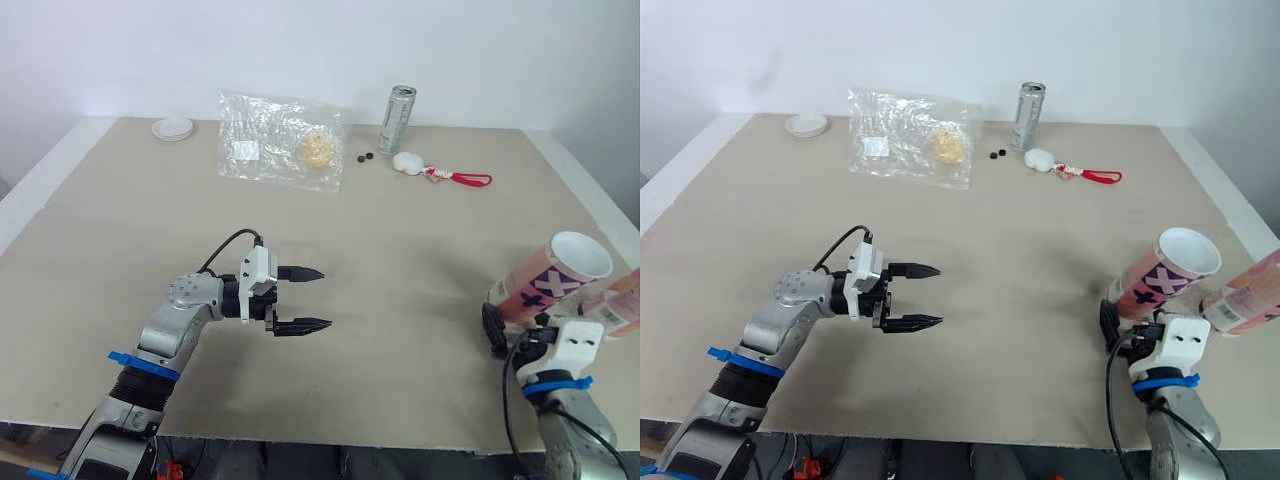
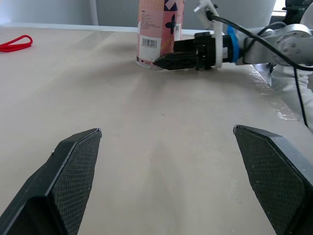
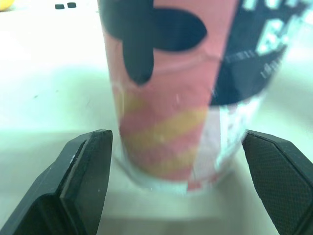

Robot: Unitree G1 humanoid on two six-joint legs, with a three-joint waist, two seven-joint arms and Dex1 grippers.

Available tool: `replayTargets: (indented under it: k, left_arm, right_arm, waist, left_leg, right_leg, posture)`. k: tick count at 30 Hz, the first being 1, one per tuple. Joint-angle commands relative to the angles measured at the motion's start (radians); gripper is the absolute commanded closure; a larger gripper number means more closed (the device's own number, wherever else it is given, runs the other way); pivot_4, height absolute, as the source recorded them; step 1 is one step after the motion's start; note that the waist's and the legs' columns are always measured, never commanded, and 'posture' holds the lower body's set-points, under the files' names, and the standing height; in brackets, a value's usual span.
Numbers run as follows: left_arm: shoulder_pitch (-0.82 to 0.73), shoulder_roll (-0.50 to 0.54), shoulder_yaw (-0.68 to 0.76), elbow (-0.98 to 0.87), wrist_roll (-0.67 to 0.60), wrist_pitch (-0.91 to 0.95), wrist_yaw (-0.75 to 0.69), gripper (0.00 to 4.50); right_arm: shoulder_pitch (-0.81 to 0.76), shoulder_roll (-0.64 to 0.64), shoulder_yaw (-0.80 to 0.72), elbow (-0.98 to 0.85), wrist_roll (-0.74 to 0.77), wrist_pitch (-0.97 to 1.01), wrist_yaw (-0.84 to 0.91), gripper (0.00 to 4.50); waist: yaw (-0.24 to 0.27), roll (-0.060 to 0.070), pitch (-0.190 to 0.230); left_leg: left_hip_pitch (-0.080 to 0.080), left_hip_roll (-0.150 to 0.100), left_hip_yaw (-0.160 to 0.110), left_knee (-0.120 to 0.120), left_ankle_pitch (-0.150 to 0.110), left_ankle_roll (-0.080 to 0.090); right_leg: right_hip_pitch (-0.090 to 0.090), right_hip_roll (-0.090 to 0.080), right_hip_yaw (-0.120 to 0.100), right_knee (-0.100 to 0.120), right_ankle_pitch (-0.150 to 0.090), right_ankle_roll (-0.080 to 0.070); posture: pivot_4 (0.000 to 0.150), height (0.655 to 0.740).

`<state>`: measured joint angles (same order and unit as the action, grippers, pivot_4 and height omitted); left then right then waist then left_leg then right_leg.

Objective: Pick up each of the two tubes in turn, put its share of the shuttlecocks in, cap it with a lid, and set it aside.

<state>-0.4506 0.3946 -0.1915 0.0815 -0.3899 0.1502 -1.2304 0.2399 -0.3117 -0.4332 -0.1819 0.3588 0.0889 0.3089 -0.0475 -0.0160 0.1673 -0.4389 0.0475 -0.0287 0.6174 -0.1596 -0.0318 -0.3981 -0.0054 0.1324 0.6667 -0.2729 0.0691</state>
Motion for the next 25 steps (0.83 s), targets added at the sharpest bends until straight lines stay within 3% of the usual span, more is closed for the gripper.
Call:
replayTargets:
  k: [1, 10, 16, 20, 25]
  left_arm:
    - [-0.020, -0.004, 0.003, -0.006, 0.002, -0.021, -0.008, 0.00]
    - [-0.004, 0.001, 0.024, -0.014, 0.002, -0.007, 0.021, 0.00]
    - [0.038, 0.032, 0.045, -0.011, 0.033, -0.016, 0.075, 0.00]
    - [0.085, 0.070, 0.070, -0.036, 0.039, 0.009, 0.111, 0.00]
    - [0.123, 0.135, 0.127, -0.043, 0.054, -0.028, 0.151, 0.00]
  right_arm:
    - [0.092, -0.012, -0.012, -0.087, 0.014, -0.002, 0.042, 0.06]
    - [0.253, -0.180, 0.076, -0.161, -0.006, -0.177, 0.386, 0.06]
    - [0.025, -0.252, 0.194, -0.125, 0.045, -0.151, 0.514, 0.06]
    - [-0.192, -0.253, 0.316, 0.001, 0.034, -0.149, 0.621, 0.06]
    - [-0.342, -0.253, 0.397, 0.149, 0.031, -0.159, 0.731, 0.06]
  waist:
    - [0.002, 0.000, 0.000]
    - [-0.001, 0.001, 0.000]
    - [-0.006, 0.000, 0.000]
    - [-0.006, -0.001, 0.001]
    - [0.004, -0.001, 0.001]
  left_leg:
    - [0.000, 0.000, 0.000, 0.000, 0.000, 0.000]
    - [0.001, 0.000, 0.001, 0.000, 0.000, 0.000]
    - [0.002, 0.001, 0.002, 0.001, 0.000, 0.000]
    - [0.002, 0.001, 0.001, 0.002, 0.001, 0.001]
    - [0.000, 0.000, 0.000, 0.001, 0.001, 0.001]
  right_leg:
    - [0.000, 0.000, 0.000, 0.000, 0.000, 0.000]
    - [0.000, -0.001, 0.000, 0.000, 0.000, 0.000]
    - [0.000, 0.000, 0.000, 0.000, 0.003, -0.002]
    - [0.000, 0.000, 0.000, 0.000, 0.004, -0.002]
    - [0.000, 0.000, 0.000, 0.000, 0.001, 0.001]
  posture:
    - [0.150, 0.7400]
    - [0.150, 0.7400]
    - [0.150, 0.7400]
    - [0.150, 0.7400]
    - [0.150, 0.7400]
